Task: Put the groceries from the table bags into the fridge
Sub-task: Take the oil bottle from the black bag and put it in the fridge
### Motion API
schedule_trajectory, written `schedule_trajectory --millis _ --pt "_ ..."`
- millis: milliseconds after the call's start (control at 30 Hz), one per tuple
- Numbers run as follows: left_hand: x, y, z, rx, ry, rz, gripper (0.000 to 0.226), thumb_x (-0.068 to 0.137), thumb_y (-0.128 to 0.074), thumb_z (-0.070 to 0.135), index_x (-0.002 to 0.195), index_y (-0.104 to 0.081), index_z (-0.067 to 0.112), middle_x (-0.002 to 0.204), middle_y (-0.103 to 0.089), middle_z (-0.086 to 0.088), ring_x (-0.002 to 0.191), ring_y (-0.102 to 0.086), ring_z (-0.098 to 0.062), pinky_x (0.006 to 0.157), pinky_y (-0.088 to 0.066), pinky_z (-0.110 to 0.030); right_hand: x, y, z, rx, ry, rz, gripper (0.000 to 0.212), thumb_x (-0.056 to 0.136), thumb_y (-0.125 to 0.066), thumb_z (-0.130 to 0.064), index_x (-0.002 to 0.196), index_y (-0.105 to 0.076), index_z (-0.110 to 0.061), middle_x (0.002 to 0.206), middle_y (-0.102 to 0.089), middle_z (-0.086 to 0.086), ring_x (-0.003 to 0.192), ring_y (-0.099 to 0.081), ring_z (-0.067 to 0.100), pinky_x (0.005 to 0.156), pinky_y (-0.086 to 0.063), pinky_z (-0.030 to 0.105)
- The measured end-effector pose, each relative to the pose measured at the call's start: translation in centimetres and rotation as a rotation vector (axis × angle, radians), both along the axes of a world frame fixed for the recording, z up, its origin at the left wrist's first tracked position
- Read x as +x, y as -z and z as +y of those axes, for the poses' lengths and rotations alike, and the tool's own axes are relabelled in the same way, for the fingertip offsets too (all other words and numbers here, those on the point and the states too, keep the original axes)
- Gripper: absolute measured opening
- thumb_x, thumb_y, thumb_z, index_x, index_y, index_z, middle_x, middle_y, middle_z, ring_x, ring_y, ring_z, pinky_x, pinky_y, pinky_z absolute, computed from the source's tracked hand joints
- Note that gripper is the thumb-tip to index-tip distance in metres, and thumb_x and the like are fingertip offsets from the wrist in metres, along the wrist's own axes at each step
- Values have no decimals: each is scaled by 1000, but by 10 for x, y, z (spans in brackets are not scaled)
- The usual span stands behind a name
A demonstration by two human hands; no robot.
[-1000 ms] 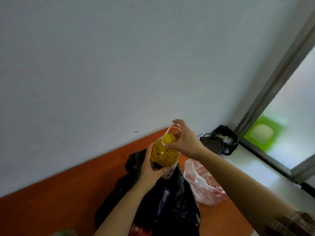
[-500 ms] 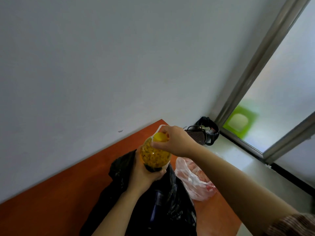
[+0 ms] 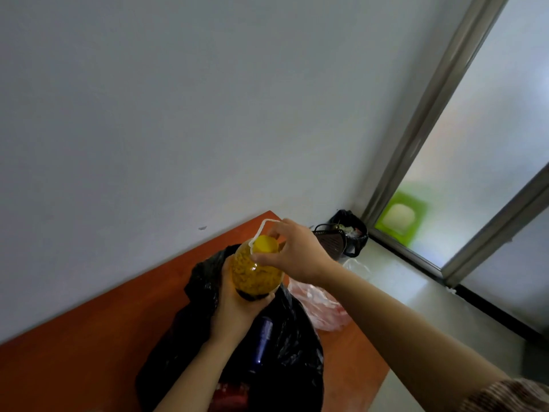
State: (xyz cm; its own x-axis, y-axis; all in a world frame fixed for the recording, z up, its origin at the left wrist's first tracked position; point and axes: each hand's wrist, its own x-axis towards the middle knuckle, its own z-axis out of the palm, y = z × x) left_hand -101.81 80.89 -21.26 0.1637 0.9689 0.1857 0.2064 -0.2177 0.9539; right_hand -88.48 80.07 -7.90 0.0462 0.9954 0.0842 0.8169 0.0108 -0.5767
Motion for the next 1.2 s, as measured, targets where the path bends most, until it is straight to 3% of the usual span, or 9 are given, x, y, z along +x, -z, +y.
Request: schedule_trajectory --millis 100,267,400,467,567,700,867,1000,1200 --pt "-6 -29 -14 153 -64 45 94 53 -91 41 133 -41 37 126 -53 14 118 -53 -8 93 -51 -37 1 -38 -21 57 0 -25 41 77 -76 -44 101 -62 -14 102 -57 0 89 -57 18 74 -51 31" --pt "4 -85 -43 323 -50 83 101 52 -90 44 138 -39 33 128 -52 8 119 -51 -18 91 -51 -45 20 -100 -74 157 16 47 42 75 -75 -48 103 -63 -19 106 -52 -3 90 -57 15 74 -52 29" --pt "40 -121 -74 399 -37 132 105 51 -90 46 139 -34 31 131 -50 3 120 -47 -19 89 -45 -30 51 -132 -129 219 82 139 51 74 -76 -47 113 -61 -19 120 -47 -2 96 -59 16 68 -54 21" --pt "65 -138 -96 444 -7 153 107 52 -89 46 141 -33 26 133 -49 0 120 -45 -19 87 -38 -26 72 -145 -161 246 112 189 51 73 -77 -47 113 -61 -19 121 -54 0 95 -63 18 69 -57 25" --pt "111 -155 -138 506 71 148 106 54 -88 49 141 -31 25 135 -48 -1 119 -45 -19 87 -40 -27 111 -156 -220 281 172 248 44 72 -80 -43 105 -63 -18 106 -66 3 87 -68 19 72 -58 33" --pt "184 -163 -213 578 185 120 105 55 -86 52 140 -31 24 135 -49 -3 120 -48 -22 88 -43 -29 173 -162 -316 355 273 261 38 70 -81 -42 98 -64 -22 98 -65 -3 86 -67 17 72 -57 33" --pt "295 -177 -328 544 332 -6 106 54 -81 59 141 -33 23 136 -50 -2 116 -48 -14 93 -45 -32 263 -173 -440 397 408 184 47 68 -80 -45 105 -62 -21 108 -64 3 94 -65 23 77 -59 37" --pt "383 -183 -418 517 494 -108 100 56 -88 47 138 -34 28 129 -50 3 110 -49 -12 86 -45 -30 329 -179 -541 418 567 111 49 69 -79 -47 107 -62 -20 108 -61 -1 96 -63 21 78 -59 38" --pt "518 -191 -536 497 726 -222 100 51 -91 44 130 -29 43 119 -44 18 104 -46 -5 74 -36 -10 427 -191 -668 422 766 55 45 71 -80 -44 104 -64 -17 105 -63 0 95 -62 18 81 -58 41"
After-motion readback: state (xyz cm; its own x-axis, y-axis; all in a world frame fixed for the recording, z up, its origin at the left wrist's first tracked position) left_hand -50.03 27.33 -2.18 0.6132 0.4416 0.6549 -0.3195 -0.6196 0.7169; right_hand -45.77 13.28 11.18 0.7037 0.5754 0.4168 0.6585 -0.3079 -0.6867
